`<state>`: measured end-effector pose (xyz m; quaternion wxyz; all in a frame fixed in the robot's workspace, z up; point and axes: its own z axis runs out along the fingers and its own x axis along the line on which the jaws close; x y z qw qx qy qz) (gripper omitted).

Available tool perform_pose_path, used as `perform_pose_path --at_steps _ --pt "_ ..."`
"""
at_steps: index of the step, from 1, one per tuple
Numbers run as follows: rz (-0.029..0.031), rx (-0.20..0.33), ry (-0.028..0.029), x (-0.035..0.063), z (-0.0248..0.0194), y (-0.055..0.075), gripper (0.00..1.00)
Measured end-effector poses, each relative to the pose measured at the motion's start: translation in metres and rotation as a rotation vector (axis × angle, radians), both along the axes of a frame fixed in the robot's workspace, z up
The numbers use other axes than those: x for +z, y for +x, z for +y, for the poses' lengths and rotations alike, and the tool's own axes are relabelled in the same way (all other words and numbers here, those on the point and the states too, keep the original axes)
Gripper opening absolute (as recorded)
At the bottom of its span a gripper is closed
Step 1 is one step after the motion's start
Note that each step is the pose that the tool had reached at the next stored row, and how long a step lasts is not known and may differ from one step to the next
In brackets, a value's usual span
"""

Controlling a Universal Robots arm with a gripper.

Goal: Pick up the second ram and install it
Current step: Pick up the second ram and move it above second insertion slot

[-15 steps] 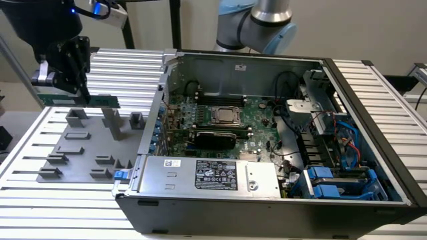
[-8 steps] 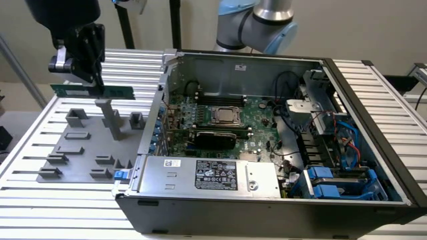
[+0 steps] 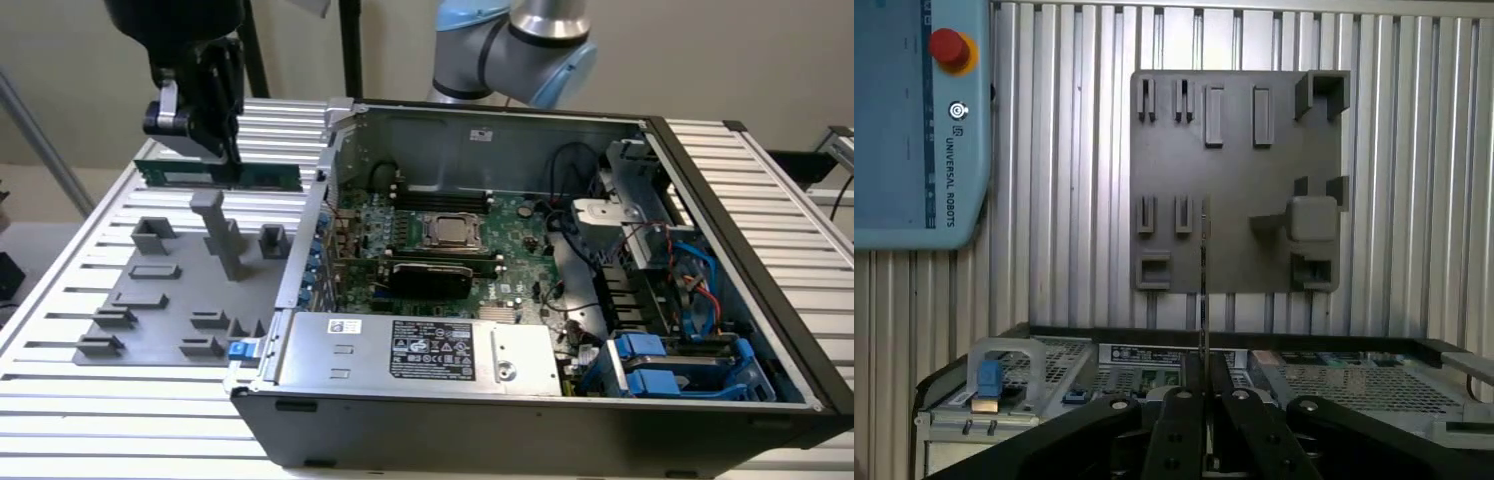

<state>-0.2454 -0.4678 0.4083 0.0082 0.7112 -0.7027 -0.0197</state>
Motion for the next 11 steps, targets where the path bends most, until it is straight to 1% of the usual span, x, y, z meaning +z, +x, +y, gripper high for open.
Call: perform_pose_path --at_steps 5,8,11 --pt "0.0000 0.000 0.0123 0.0005 0.0012 0.018 0.13" --pt "-0.0001 0.000 0.0177 0.0005 0.0024 0.028 0.13" --pt "-0.0001 0.000 0.0217 0.0005 0.0040 0.038 0.13"
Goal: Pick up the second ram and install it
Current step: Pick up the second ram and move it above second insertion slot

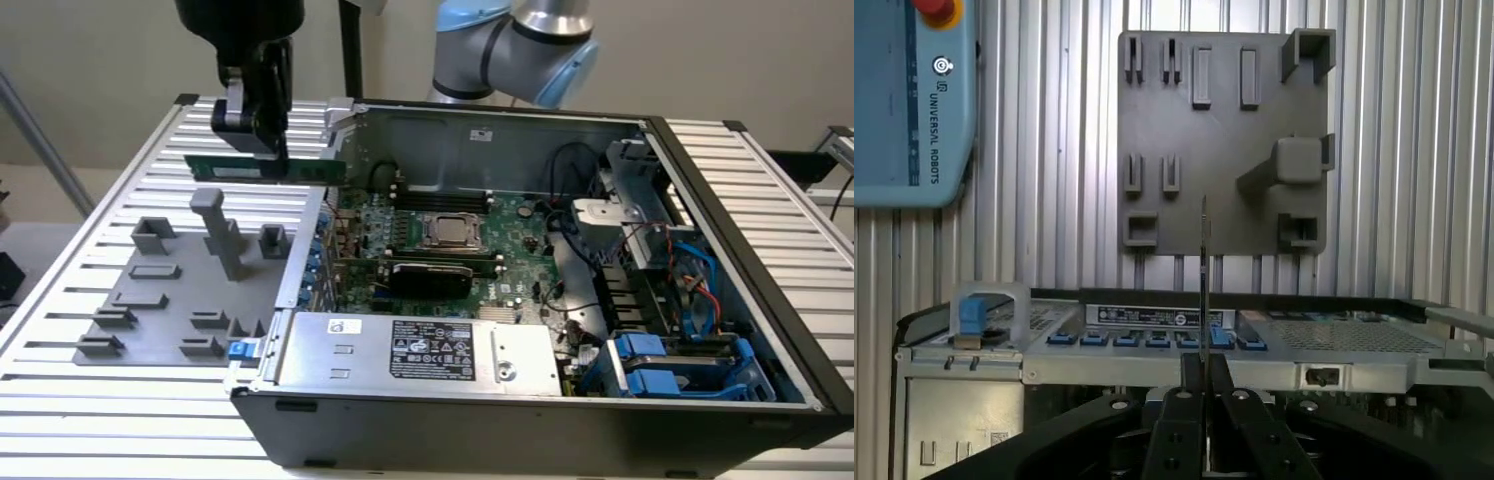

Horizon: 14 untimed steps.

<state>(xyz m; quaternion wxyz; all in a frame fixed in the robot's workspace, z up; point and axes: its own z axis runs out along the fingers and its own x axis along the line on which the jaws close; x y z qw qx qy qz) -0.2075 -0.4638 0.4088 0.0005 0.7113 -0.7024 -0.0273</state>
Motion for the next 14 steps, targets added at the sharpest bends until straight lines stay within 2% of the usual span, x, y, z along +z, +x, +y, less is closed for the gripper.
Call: perform_pose_path --at_steps 6,14 --pt "0.0000 0.000 0.0018 0.0000 0.0067 0.015 0.13" --pt "0.0001 0.000 0.0017 0.0000 0.0214 0.033 0.13"
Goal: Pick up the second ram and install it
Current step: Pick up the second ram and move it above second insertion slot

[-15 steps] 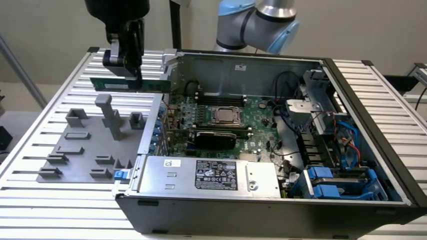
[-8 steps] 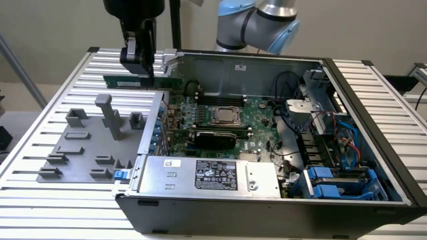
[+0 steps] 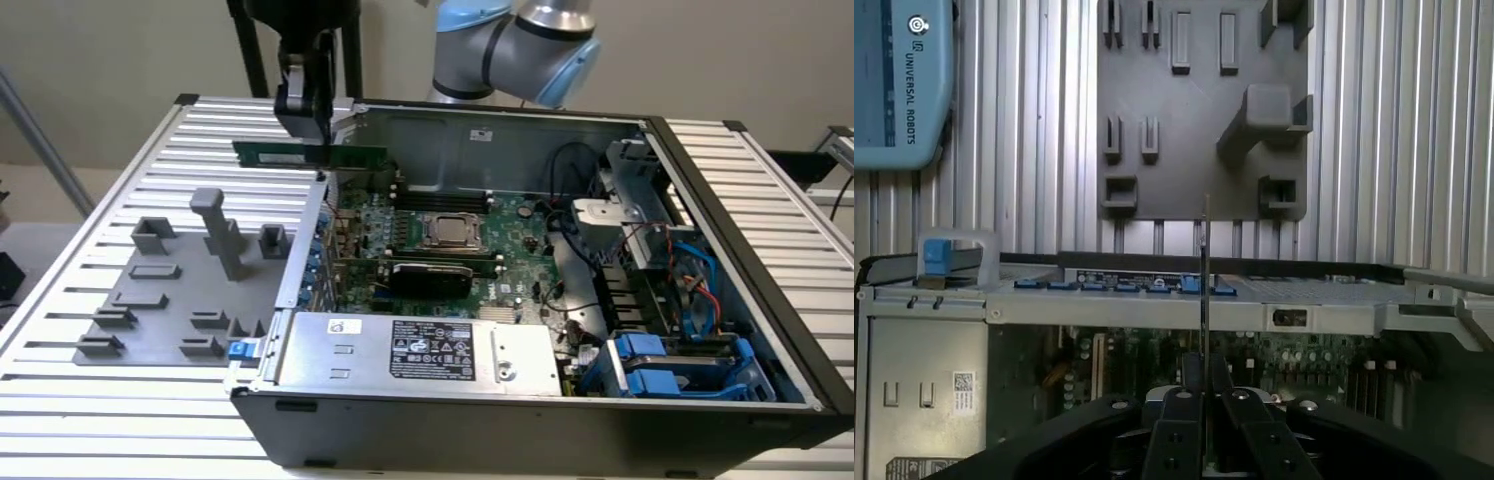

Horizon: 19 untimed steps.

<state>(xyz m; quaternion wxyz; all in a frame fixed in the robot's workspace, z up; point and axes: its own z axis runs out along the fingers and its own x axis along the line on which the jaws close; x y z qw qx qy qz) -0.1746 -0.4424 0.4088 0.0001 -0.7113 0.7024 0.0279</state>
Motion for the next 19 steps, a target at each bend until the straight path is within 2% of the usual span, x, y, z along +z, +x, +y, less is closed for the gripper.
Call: perform_pose_path --at_steps 8,19 --pt "0.0000 0.000 0.0001 -0.0003 0.0163 0.021 0.13" --pt "0.0000 0.000 0.0001 -0.0021 0.0287 0.070 0.13"
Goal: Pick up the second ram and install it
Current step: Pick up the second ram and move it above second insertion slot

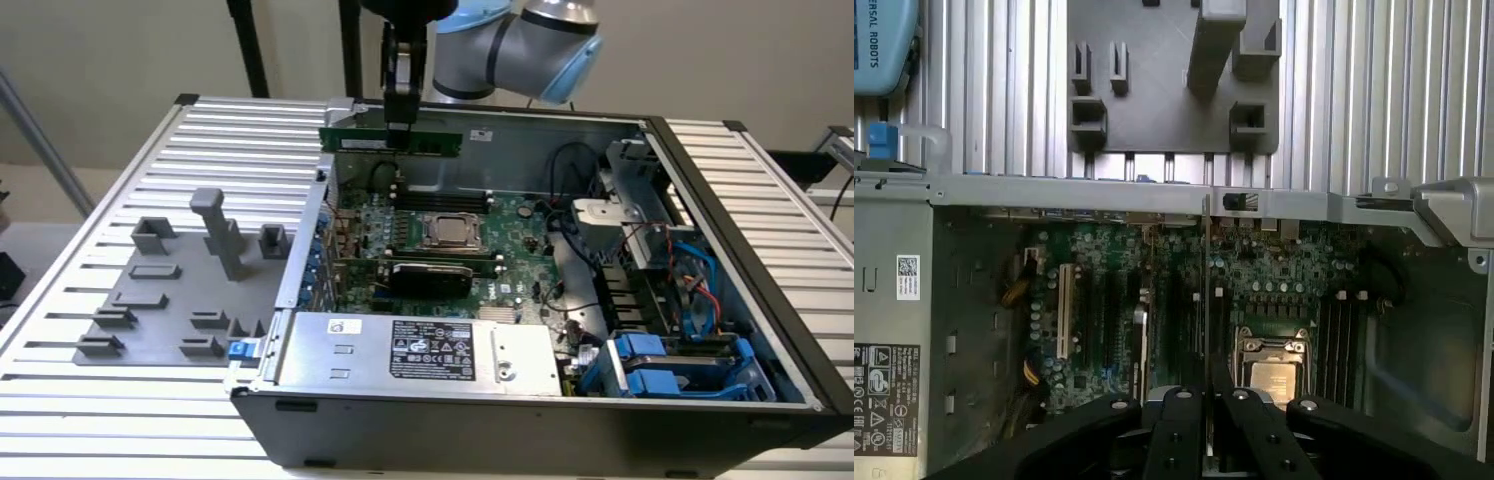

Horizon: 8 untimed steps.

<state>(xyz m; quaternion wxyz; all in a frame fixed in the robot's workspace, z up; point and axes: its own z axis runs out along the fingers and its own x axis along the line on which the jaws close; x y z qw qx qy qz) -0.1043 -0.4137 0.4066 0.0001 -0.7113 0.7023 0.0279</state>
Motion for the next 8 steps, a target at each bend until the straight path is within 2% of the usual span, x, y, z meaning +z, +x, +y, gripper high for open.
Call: perform_pose_path --at_steps 5,8 --pt "0.0000 0.000 -0.0002 -0.0034 0.0081 0.020 0.13" --pt "0.0001 0.000 -0.0021 -0.0075 0.0178 0.029 0.13"
